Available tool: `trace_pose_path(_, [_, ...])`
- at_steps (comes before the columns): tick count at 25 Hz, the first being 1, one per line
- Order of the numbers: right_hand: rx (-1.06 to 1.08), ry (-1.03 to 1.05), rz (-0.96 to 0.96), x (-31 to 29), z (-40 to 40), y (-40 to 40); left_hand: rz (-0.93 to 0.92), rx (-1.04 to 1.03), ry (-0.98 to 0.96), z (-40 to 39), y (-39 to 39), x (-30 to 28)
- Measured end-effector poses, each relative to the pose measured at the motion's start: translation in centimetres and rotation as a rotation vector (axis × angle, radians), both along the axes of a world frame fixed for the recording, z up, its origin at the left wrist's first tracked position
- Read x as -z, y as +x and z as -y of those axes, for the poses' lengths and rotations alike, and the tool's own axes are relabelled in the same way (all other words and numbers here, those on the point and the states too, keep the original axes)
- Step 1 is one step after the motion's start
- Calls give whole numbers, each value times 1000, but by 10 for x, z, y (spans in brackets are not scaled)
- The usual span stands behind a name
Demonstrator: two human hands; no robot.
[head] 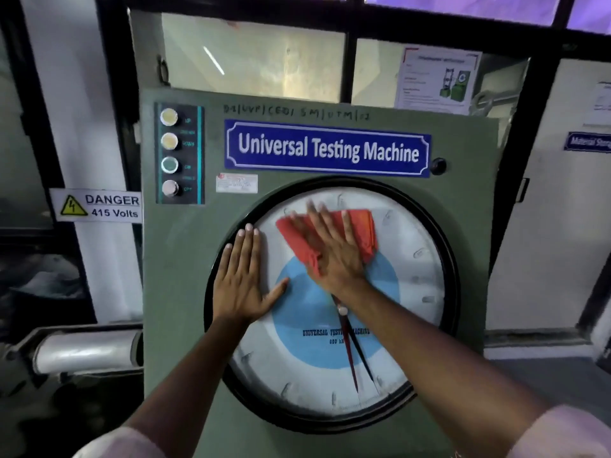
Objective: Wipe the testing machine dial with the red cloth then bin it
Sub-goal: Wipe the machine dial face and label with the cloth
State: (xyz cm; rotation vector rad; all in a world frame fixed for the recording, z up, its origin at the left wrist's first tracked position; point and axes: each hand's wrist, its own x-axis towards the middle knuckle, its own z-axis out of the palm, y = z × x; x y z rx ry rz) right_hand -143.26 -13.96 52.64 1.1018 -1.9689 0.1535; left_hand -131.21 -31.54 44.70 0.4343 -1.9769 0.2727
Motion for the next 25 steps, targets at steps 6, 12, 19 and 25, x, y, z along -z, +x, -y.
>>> trace_pose_path(6, [23,42,-11,31,2,9,13,-19,11,4,-2,4])
trace_pose_path(12, [-11,8,-66,-4,15,-7,18,-26,12,4,-2,5])
trace_pose_path(19, [8,-30,14,59,-17,-9,74,-13,1,-1,0,-2])
trace_pose_path(25, [119,-237,179,1,-10,-33,133,30,-119,-8,-22,-48])
